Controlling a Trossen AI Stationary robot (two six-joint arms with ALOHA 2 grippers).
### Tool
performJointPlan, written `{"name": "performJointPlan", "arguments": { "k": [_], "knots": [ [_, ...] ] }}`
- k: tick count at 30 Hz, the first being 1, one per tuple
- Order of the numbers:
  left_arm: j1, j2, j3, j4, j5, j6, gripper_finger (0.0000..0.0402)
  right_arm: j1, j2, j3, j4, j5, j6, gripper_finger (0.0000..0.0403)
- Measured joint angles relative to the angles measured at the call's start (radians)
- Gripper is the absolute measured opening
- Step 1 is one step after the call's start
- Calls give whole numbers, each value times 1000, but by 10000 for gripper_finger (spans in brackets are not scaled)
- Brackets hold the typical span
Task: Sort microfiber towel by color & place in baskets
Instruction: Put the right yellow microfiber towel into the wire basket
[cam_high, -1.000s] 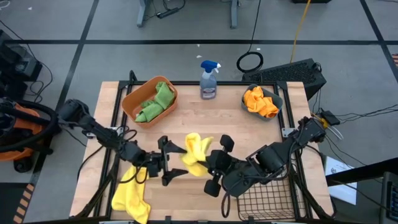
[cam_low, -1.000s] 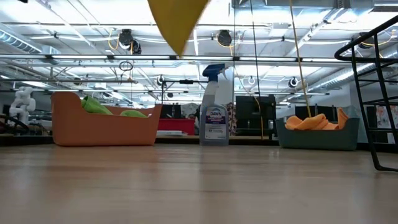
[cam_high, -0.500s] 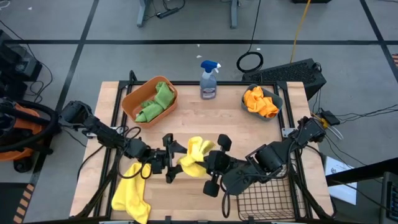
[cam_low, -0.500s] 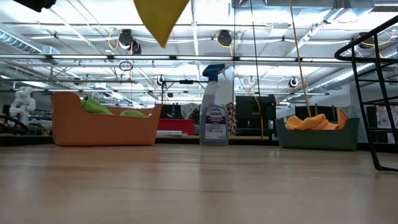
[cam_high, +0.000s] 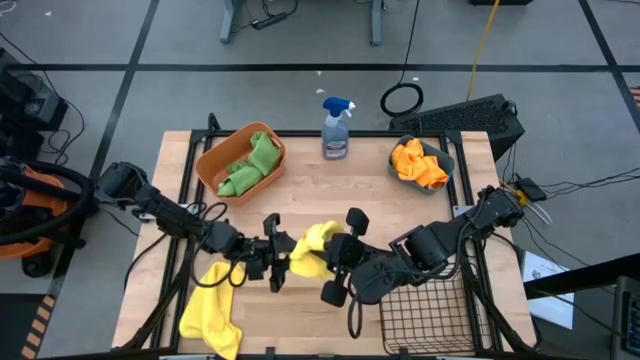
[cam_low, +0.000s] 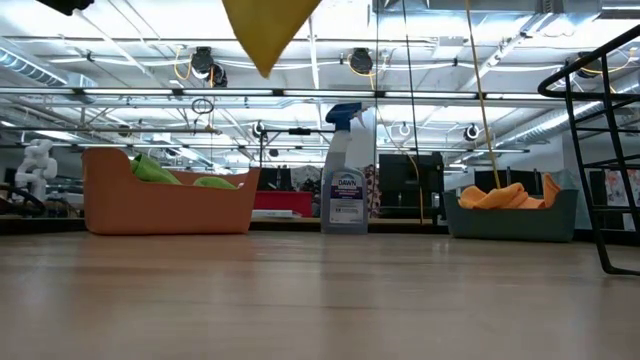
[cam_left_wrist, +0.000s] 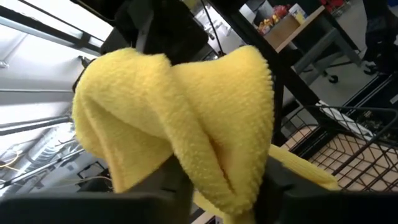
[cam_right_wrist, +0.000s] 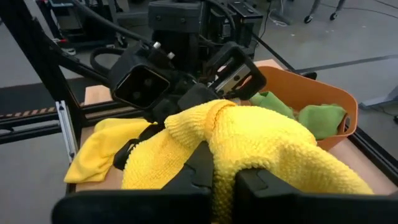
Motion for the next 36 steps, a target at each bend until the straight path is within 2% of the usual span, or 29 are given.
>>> {"name": "performJointPlan", "arguments": {
  "k": [4,6,14,23,29,36],
  "knots": [
    [13,0,0,0,20,-2,29,0,0,0,-21,-2,47,42],
    [18,0,0,1,22,-8,13,0,0,0,-44,-1,69,69],
    [29,0,0,3,21,-7,11,36,0,0,-143,0,128,170],
    [29,-1,0,-13,21,-21,8,125,0,0,-312,1,176,245],
    [30,-1,0,-26,21,-84,8,188,11,0,-374,5,279,276],
    [62,-2,1,-75,-37,-184,8,266,87,-1,-305,44,194,271]
  ]
}}
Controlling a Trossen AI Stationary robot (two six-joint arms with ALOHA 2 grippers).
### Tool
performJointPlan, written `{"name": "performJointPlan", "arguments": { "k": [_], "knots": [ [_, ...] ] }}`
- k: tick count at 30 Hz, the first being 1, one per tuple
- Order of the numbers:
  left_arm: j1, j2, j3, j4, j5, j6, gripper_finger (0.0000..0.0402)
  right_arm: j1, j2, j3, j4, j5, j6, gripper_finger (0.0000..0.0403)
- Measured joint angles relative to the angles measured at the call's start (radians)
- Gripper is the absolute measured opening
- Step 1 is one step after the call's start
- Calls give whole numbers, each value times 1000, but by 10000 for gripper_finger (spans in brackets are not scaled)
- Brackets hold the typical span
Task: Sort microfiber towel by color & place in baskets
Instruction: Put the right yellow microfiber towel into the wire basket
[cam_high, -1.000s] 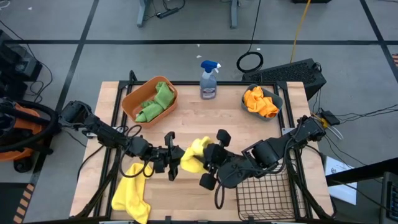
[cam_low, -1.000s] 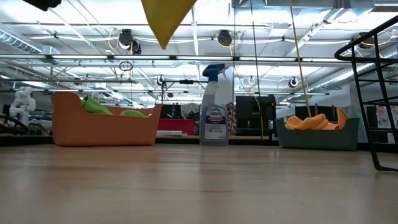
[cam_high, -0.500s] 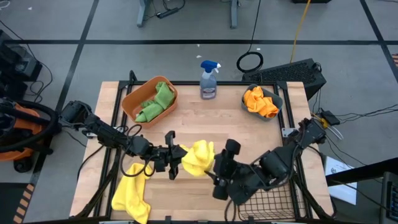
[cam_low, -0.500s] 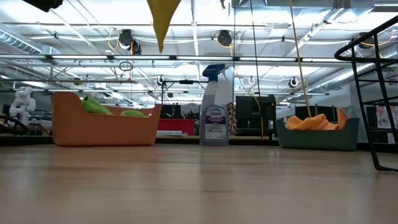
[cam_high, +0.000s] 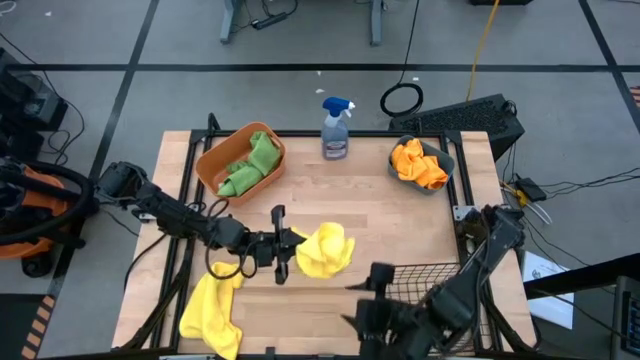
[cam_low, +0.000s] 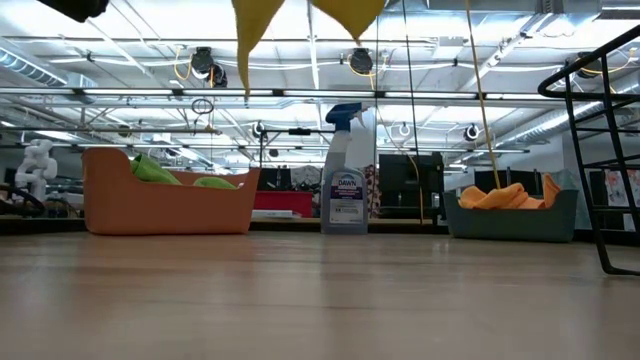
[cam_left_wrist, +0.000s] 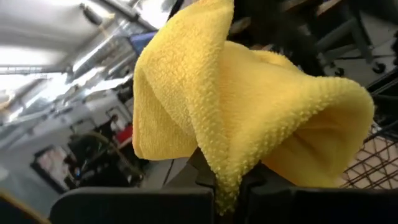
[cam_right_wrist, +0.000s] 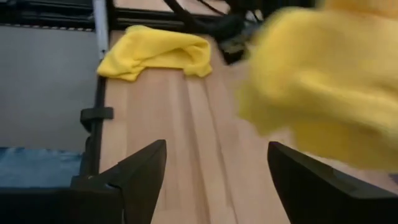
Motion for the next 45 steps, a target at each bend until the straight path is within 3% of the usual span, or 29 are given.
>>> {"name": "performJointPlan", "arguments": {
  "k": [7,11,19,26,31,37,43,45],
  "knots": [
    [20,0,0,-13,-25,-114,8,-1,31,0,155,208,-299,274],
    [20,-8,0,-19,-25,-154,8,-52,57,2,224,252,-471,297],
    [-18,-45,0,-95,-3,-164,8,-194,106,1,164,218,-366,358],
    [-35,-47,-1,-87,36,-130,15,-271,108,1,152,195,-257,345],
    [-40,-49,-1,-87,36,-111,13,-296,107,1,141,108,-235,294],
    [-42,-51,-1,-90,35,-112,23,-308,107,1,69,33,-138,173],
    [-50,-53,-1,-109,36,-139,90,-284,107,1,51,28,-160,34],
    [-56,-53,-1,-115,35,-139,125,-277,107,1,50,28,-182,14]
  ]
}}
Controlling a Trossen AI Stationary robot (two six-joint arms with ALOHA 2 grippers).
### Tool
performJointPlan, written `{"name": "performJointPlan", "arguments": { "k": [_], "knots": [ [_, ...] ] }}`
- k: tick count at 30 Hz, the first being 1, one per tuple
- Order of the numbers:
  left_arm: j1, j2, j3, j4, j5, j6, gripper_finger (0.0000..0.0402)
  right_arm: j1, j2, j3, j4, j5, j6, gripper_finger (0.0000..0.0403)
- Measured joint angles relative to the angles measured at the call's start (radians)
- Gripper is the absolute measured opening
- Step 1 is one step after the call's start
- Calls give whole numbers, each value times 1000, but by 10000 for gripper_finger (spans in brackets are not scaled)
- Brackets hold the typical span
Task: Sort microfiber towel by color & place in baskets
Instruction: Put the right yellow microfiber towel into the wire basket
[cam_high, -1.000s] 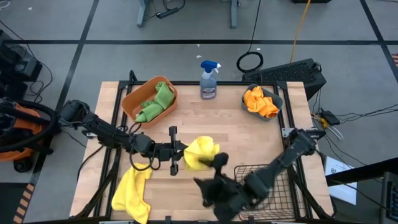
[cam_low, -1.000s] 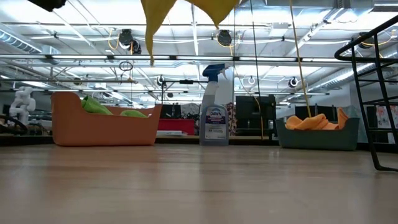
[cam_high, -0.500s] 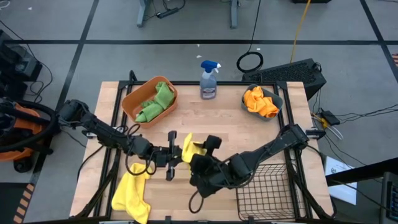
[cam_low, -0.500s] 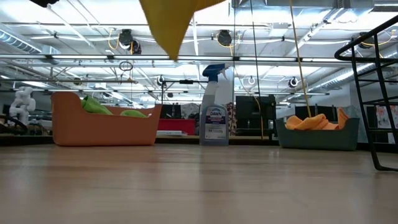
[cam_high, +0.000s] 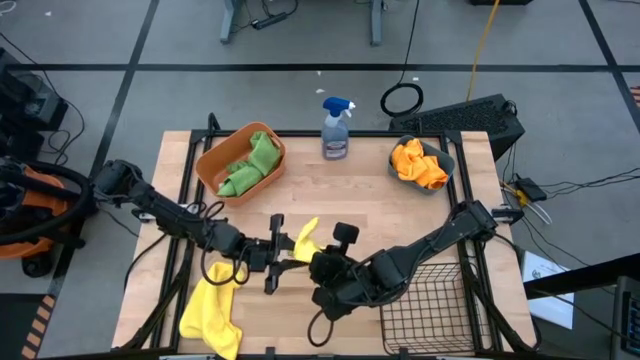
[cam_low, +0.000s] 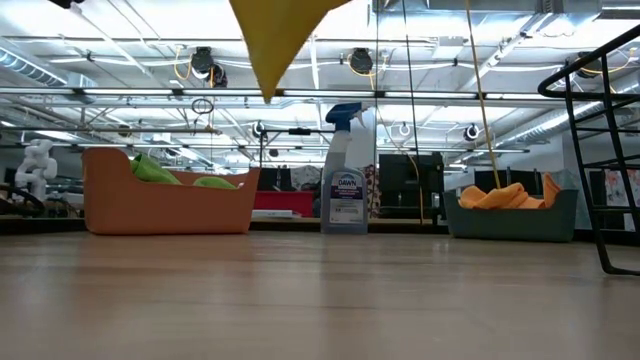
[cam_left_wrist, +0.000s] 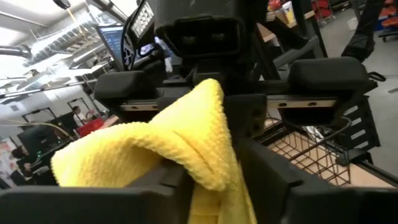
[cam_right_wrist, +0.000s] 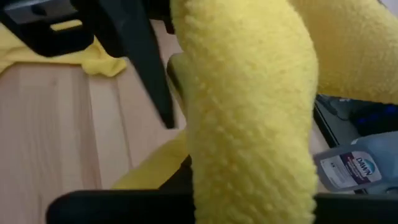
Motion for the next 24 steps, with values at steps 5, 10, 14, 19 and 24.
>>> {"name": "performJointPlan", "arguments": {
  "k": [5,10,14,19,24],
  "knots": [
    [-21,0,0,-28,-8,2,208,14,-18,0,-53,-12,57,34],
    [-47,-23,0,-138,-66,10,261,50,-69,0,-201,-139,202,25],
    [-53,-64,0,-270,-117,8,271,95,-114,0,-330,-307,346,16],
    [-55,-103,0,-349,-149,-21,264,180,-141,0,-502,-534,583,22],
    [-59,-109,0,-368,-149,-51,255,288,-143,0,-502,-618,711,22]
  ]
}}
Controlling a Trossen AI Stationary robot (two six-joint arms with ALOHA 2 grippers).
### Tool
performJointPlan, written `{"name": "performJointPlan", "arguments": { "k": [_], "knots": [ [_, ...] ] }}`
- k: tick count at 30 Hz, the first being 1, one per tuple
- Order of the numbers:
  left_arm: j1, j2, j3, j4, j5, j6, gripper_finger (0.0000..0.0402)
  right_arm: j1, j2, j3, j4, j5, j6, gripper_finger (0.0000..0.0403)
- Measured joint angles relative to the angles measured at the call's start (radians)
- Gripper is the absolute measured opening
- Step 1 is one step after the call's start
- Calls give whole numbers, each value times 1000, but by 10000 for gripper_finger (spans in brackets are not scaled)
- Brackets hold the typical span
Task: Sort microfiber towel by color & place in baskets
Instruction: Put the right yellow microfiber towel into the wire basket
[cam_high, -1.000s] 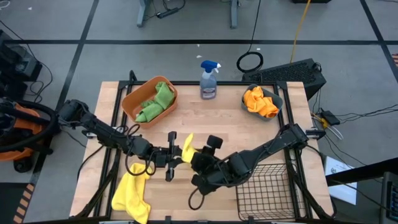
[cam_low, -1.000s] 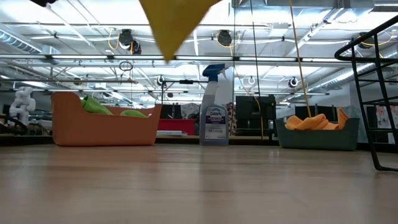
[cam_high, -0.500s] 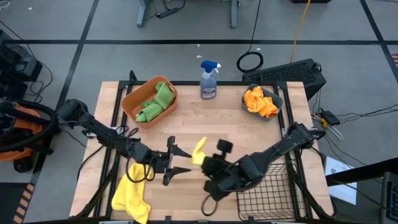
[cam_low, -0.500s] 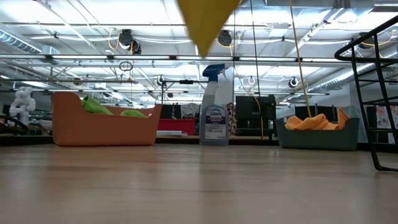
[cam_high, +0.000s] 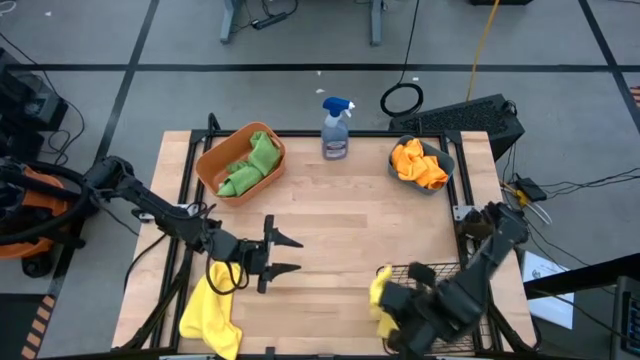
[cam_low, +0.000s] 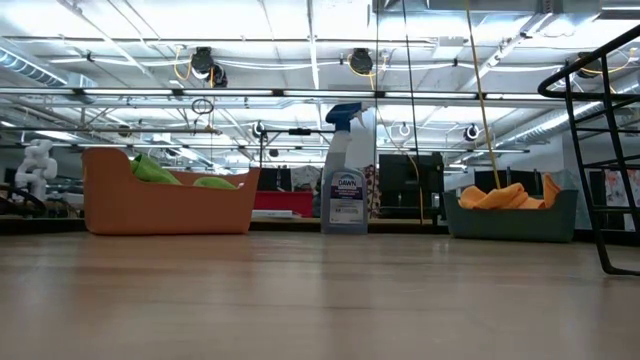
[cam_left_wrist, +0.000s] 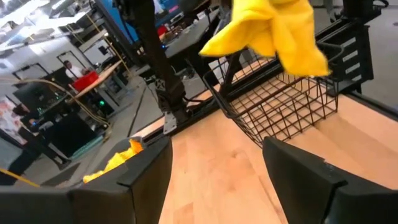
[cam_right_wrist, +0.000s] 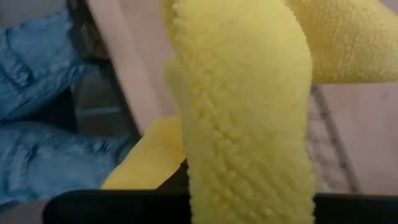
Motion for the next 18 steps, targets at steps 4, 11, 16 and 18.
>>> {"name": "performJointPlan", "arguments": {
  "k": [4,11,16,18],
  "knots": [
    [-2,0,0,-9,0,-52,253,69,5,0,-12,-23,151,22],
    [-5,0,0,-32,1,-80,253,118,6,-29,-12,7,234,22],
    [-5,0,0,-44,1,-81,253,62,7,-147,-10,-22,217,22],
    [-5,1,0,-57,1,-82,253,34,8,-203,-6,-53,195,22]
  ]
}}
